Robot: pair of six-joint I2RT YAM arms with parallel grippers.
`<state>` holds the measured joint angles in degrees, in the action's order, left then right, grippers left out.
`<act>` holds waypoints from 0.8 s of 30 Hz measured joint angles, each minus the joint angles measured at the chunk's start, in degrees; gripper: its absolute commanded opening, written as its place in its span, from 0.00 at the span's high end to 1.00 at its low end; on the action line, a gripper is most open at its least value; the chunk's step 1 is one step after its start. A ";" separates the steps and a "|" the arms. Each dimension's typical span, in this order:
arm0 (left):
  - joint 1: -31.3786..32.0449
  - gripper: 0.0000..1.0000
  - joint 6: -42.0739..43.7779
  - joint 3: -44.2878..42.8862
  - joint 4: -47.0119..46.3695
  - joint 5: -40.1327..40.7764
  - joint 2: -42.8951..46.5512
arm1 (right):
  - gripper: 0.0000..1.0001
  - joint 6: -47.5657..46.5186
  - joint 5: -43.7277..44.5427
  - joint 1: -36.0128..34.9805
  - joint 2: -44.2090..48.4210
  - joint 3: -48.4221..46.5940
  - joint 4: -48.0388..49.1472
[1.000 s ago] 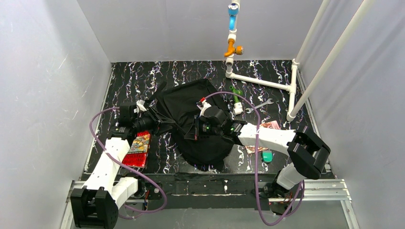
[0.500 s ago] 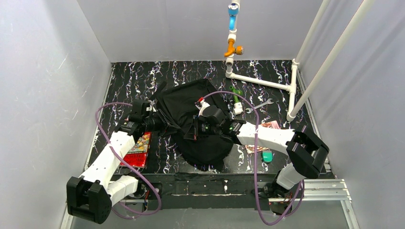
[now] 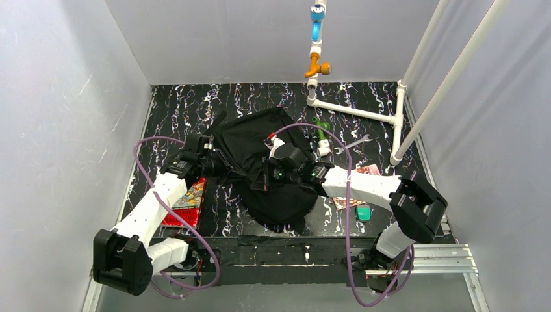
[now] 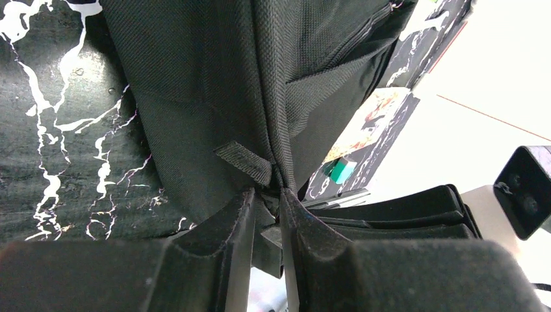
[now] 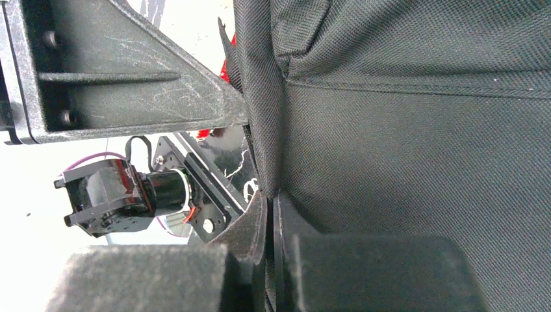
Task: Pack the student bag
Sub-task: Unzip the student bag at the center of the board.
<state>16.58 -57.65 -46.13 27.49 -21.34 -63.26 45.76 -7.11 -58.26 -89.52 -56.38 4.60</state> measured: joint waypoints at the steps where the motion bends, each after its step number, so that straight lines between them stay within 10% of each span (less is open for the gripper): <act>1: 0.11 0.72 0.00 -0.15 -0.07 0.00 -0.42 | 0.99 -0.28 0.17 -0.04 -0.02 -0.15 -0.28; 4: 0.22 0.71 0.07 -0.20 0.02 0.24 -1.11 | 0.99 -1.03 0.79 -0.24 -0.07 -0.26 -0.83; 9: 0.44 0.95 0.33 -0.22 -0.07 0.57 -1.36 | 0.97 -2.01 1.27 -0.52 -0.37 -0.79 -1.75; 19: 0.52 1.00 0.59 -0.24 1.25 -1.25 1.27 | 0.50 -11.78 9.62 -4.17 -1.88 -8.33 -12.39; 24: 0.55 1.00 -0.33 -0.24 1.79 -4.76 3.30 | 0.43 -19.54 12.87 -5.55 -1.86 -9.99 -14.82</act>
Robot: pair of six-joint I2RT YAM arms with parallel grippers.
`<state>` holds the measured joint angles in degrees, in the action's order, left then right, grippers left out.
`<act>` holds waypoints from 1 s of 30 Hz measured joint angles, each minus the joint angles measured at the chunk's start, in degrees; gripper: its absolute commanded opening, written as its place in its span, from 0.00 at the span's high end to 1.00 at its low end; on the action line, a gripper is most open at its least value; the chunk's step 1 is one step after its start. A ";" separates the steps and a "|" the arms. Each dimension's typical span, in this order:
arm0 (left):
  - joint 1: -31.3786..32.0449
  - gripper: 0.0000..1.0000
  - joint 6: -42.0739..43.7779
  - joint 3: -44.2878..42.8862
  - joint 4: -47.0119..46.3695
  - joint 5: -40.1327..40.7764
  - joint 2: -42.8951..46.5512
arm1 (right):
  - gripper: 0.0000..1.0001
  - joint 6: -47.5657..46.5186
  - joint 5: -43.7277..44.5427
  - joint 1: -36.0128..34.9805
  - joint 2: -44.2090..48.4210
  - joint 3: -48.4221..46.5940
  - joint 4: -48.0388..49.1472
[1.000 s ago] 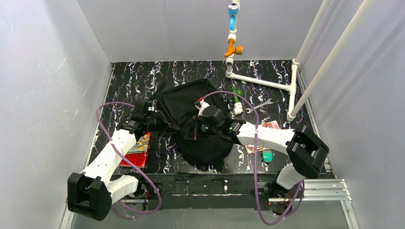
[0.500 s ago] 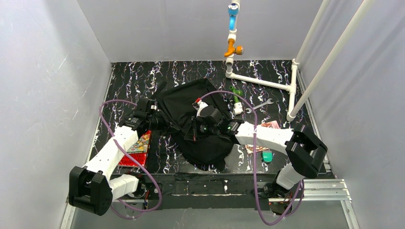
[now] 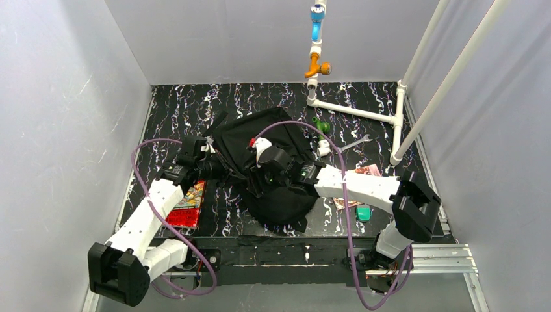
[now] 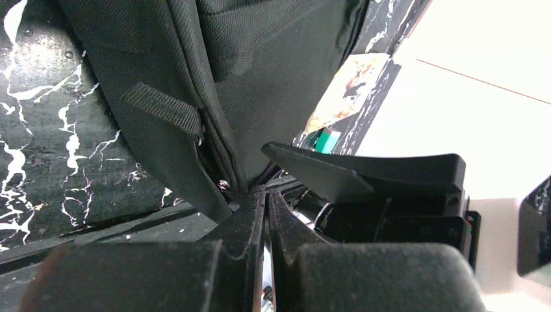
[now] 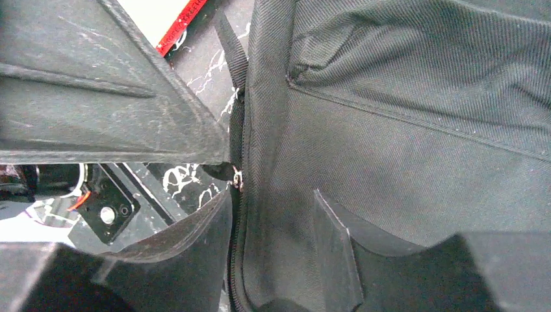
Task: Pack the student bag
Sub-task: Unzip the student bag at the center of the board.
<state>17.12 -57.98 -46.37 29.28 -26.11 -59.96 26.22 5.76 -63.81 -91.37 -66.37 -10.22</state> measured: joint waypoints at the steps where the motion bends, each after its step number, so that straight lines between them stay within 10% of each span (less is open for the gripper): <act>1: 0.00 1.00 -0.17 0.00 0.15 -0.17 0.59 | 0.42 -0.98 0.09 -0.07 0.00 0.00 -0.17; 30: -0.09 1.00 -0.35 -1.62 3.48 1.11 2.97 | 0.67 -6.91 0.11 -2.71 2.19 8.15 24.52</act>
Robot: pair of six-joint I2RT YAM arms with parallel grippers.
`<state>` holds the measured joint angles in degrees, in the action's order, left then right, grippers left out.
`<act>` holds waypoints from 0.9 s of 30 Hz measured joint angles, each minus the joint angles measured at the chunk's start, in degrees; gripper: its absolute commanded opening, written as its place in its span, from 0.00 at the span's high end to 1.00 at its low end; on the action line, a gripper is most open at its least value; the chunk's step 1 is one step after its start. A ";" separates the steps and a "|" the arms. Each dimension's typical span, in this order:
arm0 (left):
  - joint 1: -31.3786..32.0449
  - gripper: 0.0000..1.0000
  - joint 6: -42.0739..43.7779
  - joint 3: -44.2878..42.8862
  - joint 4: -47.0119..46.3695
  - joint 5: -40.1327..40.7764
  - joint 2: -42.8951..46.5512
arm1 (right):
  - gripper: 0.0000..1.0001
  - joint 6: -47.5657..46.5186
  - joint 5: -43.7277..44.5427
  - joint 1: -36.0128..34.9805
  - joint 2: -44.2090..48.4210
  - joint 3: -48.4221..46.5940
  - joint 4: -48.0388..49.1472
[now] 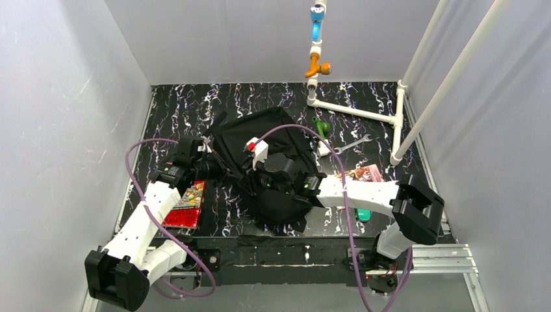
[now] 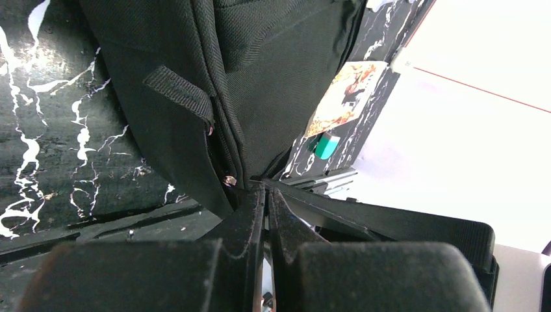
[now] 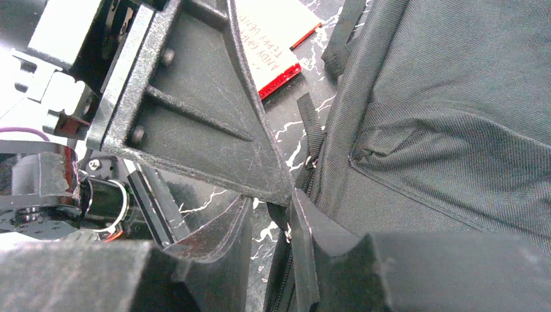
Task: Pack the student bag
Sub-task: Unzip the student bag at the center of the board.
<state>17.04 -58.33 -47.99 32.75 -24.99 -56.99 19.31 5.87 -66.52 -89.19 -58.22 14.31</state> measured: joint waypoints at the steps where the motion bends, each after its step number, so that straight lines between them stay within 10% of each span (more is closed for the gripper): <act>1: -0.02 1.00 0.04 0.00 0.00 0.28 0.00 | 0.67 0.04 0.13 0.00 -0.26 0.00 0.33; 21: 0.02 1.00 0.35 -0.57 0.33 1.01 0.42 | 0.66 1.75 3.69 -0.48 -1.36 1.03 1.84; 25: -0.02 1.00 0.39 -0.57 0.26 1.70 0.55 | 0.99 2.01 3.93 -0.66 -2.01 1.01 2.97; 27: -0.04 1.00 0.44 -0.59 0.28 1.97 0.59 | 0.99 2.25 4.13 -0.90 -2.14 1.03 3.21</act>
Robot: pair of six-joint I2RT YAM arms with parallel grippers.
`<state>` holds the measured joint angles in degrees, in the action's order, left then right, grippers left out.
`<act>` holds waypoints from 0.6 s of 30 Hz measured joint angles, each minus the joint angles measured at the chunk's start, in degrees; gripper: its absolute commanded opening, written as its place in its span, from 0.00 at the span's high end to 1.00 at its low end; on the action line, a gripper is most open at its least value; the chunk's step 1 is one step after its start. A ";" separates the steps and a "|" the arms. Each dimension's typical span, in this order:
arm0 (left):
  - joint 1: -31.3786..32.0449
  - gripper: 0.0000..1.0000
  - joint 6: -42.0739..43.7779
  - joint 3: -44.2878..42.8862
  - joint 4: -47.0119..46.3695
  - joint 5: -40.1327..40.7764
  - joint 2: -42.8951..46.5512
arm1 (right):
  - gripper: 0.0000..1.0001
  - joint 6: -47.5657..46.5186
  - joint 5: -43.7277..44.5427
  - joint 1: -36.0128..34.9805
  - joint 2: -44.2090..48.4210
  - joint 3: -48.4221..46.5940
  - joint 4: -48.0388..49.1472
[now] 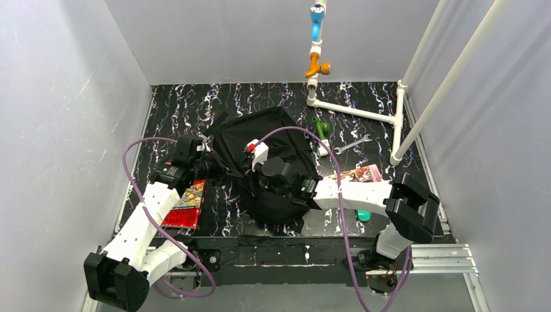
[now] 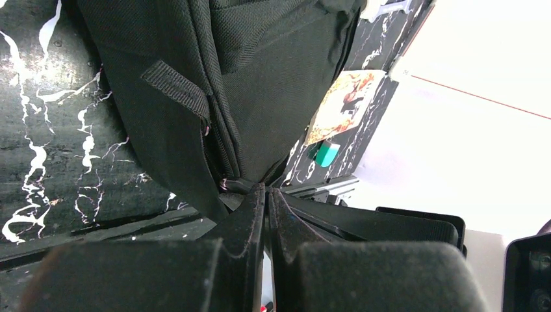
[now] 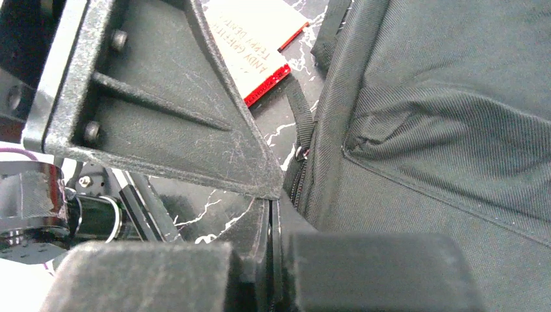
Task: Pack the student bag
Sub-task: Unzip the student bag at the center of the board.
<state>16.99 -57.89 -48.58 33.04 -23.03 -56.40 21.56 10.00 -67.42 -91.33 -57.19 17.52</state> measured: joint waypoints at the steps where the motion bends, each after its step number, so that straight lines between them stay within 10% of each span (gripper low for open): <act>1: -0.04 0.87 0.02 0.00 0.00 0.17 0.04 | 0.99 0.33 0.07 0.00 -0.04 -0.02 0.09; 3: -0.04 0.27 0.35 -0.15 0.13 0.35 0.04 | 0.99 0.81 0.22 0.00 -0.07 0.02 0.15; 5: 0.02 0.04 2.99 -1.53 1.84 0.26 0.02 | 0.99 1.60 0.83 0.15 -0.07 0.90 0.79; 18: -5.57 0.02 13.29 -6.95 13.73 6.82 1.20 | 0.99 8.72 -0.15 2.23 2.21 5.38 3.08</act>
<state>11.42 -44.60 -55.53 46.76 -16.21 -55.20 30.28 9.85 -65.19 -89.12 -51.81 20.60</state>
